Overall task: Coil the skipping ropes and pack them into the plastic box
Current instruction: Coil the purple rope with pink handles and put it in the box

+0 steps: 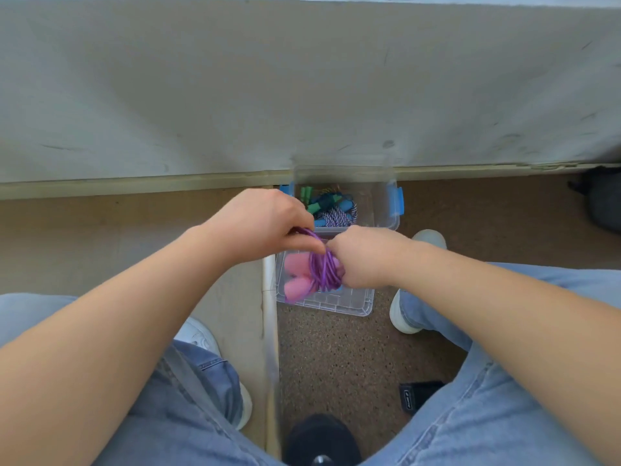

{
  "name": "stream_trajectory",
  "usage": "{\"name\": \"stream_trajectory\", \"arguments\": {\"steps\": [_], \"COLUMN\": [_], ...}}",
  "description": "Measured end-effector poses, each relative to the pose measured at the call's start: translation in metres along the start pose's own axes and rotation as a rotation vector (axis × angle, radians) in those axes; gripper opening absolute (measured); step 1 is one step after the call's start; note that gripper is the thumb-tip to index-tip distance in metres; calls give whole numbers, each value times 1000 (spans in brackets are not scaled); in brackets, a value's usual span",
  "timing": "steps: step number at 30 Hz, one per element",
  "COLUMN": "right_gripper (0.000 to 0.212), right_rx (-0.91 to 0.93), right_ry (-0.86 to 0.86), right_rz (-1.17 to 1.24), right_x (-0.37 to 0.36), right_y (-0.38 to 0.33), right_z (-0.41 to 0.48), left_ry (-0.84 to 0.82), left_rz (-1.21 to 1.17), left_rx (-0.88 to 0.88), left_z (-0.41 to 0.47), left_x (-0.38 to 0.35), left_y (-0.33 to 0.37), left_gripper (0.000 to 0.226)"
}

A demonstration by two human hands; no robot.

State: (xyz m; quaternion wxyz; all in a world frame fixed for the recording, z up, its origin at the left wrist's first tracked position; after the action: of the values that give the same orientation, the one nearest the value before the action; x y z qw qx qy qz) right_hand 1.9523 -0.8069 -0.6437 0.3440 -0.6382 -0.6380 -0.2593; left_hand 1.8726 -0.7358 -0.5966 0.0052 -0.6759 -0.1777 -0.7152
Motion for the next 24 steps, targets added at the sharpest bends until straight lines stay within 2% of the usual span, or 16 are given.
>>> {"name": "stream_trajectory", "arguments": {"steps": [2,5,8,10,12,13,14,16,17,19,22,24], "right_gripper": [11,16,12,9,15,18,18,13,12,11,10,9], "right_rx": [169,253,207,112,-48,-139,-216,-344,-393,-461,-494,-463], "right_ry": [-65,43,153,278,458,532,587,621,608,517,326,160], "right_rz": [42,438,766,985,1189,1187,1059,646,528,476,408,286], "right_x": [-7,12,42,60,70,72,74,73,67,49,25,9], "right_y": [-22,-42,-23,0,30,43,55,70,75,81,71,60], "right_z": [-12,-26,-28,-28,-27,-26,-24,-20,-16,-6,2,7], "left_ry": [75,65,-28,29,71,64,41,-49,-97,-153,-115,-71], "left_rz": [-134,-236,-424,-553,-583,-585,-588,-554,-513,-310,147,236], "left_rx": [186,367,491,522,541,529,493,399,347,209,-35,-187], "left_z": [-4,-9,-16,-16,-15,-13,-10,-3,-1,3,6,7], "left_x": [5,-2,-26,-36,-35,-35,-35,-35,-36,-38,-30,-23], "left_y": [-26,-53,-57,-55,-47,-40,-32,-12,-3,13,36,47], "left_gripper": [64,65,57,41,53,57,56,44,37,30,29,37]}}
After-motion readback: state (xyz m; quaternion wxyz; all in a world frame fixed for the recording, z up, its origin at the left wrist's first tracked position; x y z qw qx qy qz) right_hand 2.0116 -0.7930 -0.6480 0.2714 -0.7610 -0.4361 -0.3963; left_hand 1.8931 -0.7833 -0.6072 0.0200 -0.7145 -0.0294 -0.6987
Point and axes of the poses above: each hand's wrist, its own z-axis towards the middle knuckle, its own x-axis out of the back of the hand, y = z × x, the point moved 8 cm from there along z, towards the middle knuckle, and after that the axes turned 6 degrees about -x, right-handed, at the moved point
